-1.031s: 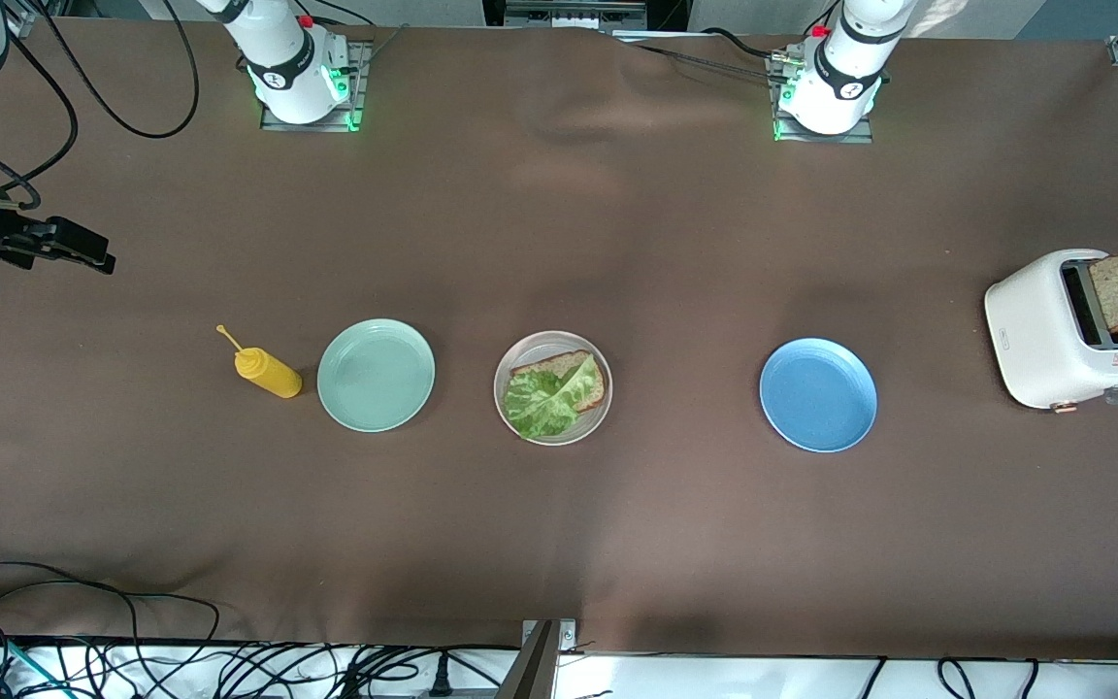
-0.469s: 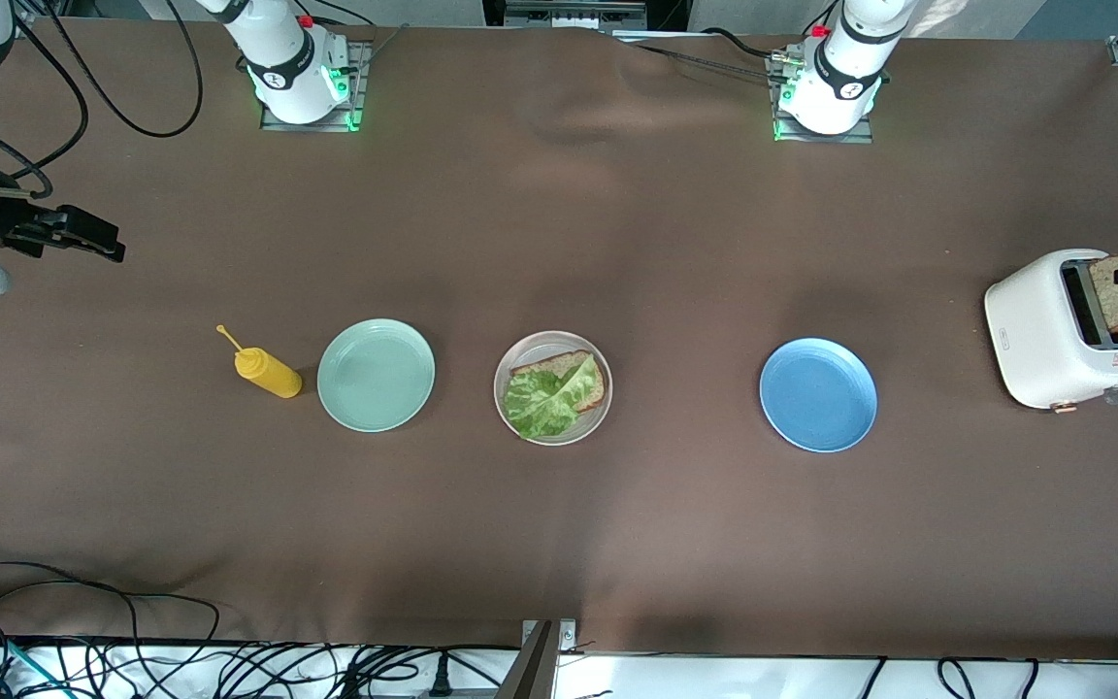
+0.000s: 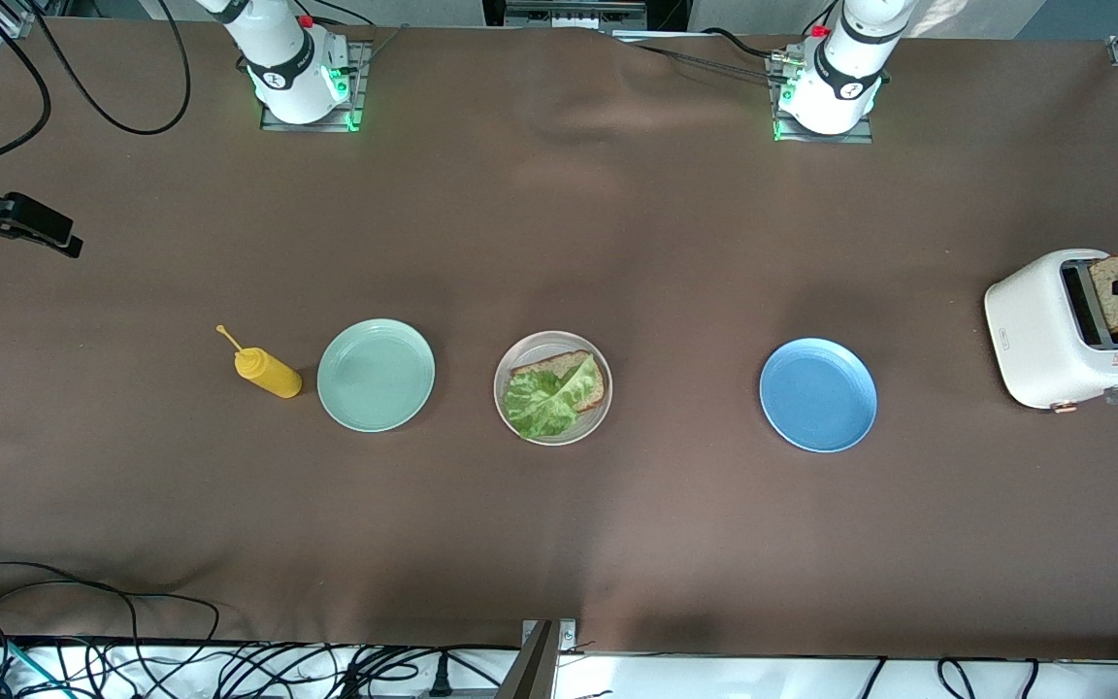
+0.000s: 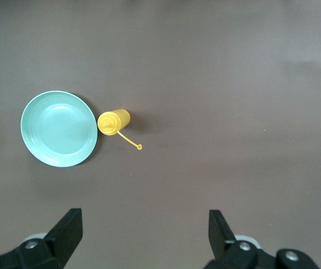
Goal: Make sandwich on beige plate with both arms
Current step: 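Lower the left gripper onto the bread slice in the toaster and grasp it, then pull the bread slice up out of the toaster with the left gripper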
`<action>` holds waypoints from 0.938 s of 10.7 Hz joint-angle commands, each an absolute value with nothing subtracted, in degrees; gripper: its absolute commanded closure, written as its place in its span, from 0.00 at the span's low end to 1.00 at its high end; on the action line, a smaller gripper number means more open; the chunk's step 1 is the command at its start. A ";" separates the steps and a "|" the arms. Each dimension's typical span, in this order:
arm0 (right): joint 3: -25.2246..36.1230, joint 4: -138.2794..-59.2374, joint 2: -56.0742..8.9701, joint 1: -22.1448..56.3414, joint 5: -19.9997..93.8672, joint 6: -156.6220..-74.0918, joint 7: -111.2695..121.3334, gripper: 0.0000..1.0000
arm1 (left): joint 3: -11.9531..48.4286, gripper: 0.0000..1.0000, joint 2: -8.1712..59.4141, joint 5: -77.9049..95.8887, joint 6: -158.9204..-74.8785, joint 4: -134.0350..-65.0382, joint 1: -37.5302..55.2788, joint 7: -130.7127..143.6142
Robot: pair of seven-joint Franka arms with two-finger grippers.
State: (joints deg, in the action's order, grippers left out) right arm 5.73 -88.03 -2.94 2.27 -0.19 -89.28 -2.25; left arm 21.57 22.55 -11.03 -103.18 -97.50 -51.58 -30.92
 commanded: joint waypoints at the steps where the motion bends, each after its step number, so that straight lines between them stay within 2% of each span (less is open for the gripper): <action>1: 5.62 -87.80 -1.93 2.29 -0.35 -88.16 -2.72 0.00 | 22.41 1.00 22.15 -9.60 -98.11 -93.88 -51.15 -30.15; 3: 7.28 -87.80 -1.85 2.29 -0.44 -88.42 -2.72 0.00 | 24.77 1.00 21.54 -8.79 -91.35 -90.55 -50.45 -26.14; 6: 8.44 -87.80 -1.50 2.29 -0.44 -88.77 -2.63 0.00 | 33.02 1.00 21.53 -8.79 -82.02 -83.86 -50.27 -17.09; 7: 8.52 -87.72 -1.49 2.29 -0.44 -88.60 -2.64 0.00 | 36.35 1.00 21.53 -7.48 -81.22 -83.24 -50.36 -13.57; 10: 8.44 -87.71 -1.49 2.29 -0.44 -88.33 -2.46 0.00 | 38.23 1.00 22.06 3.84 -79.98 -83.58 -46.70 -3.63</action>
State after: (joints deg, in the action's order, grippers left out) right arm 8.66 -87.95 -2.20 2.27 -0.19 -89.10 -2.25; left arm 38.13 21.48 -0.01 -80.97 -84.11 -48.89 -7.45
